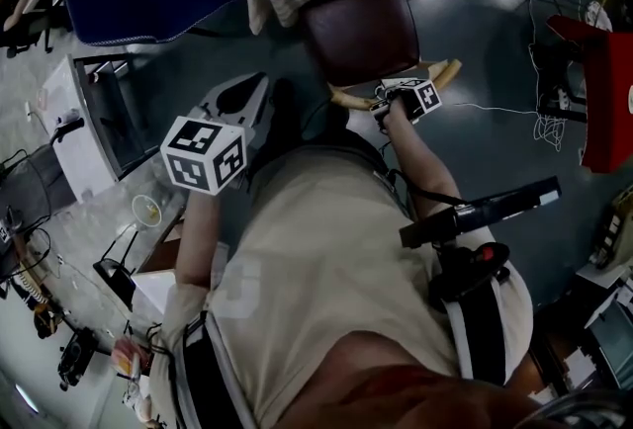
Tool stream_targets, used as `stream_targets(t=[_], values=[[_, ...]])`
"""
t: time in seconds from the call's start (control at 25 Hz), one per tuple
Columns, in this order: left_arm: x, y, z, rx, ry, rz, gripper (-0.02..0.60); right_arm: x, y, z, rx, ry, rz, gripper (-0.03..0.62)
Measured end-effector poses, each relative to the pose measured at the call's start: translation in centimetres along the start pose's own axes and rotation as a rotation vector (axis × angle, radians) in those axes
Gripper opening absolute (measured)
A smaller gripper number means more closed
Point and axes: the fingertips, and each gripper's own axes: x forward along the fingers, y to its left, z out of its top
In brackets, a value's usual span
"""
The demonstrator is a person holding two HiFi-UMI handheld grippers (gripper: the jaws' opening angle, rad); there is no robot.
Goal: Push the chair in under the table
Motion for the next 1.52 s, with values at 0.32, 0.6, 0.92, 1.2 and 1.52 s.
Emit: stream_targets(t=[0.32, 0.6, 0.92, 1.2, 1.52], values=[[-0.1, 0.8, -0.3, -0.018, 0.008, 0.009, 0.006, 0.1, 0.6, -0.1, 0.021, 0.000, -0.013, 0.103], [0.1, 0.9, 0.1, -0.020, 0.008, 0.013, 0.006, -0.1, 0.7, -0.1, 0.048, -0.003, -0.029, 0.094], [0.4, 1.4, 0.3, -0.018, 0.017, 0.017, 0.006, 0.1, 0.6, 0.2, 0.099, -0.020, -0.046, 0.077], [0.7, 1.6, 0.5, -0.017, 0.018, 0.015, 0.006, 0.8, 0.2, 0.4, 0.127, -0.017, -0.047, 0.071], [0.8, 2.0, 0.6, -0.016, 0.027, 0.017, 0.006, 0.6, 1.3, 0.7, 0.139, -0.021, -0.045, 0.067]])
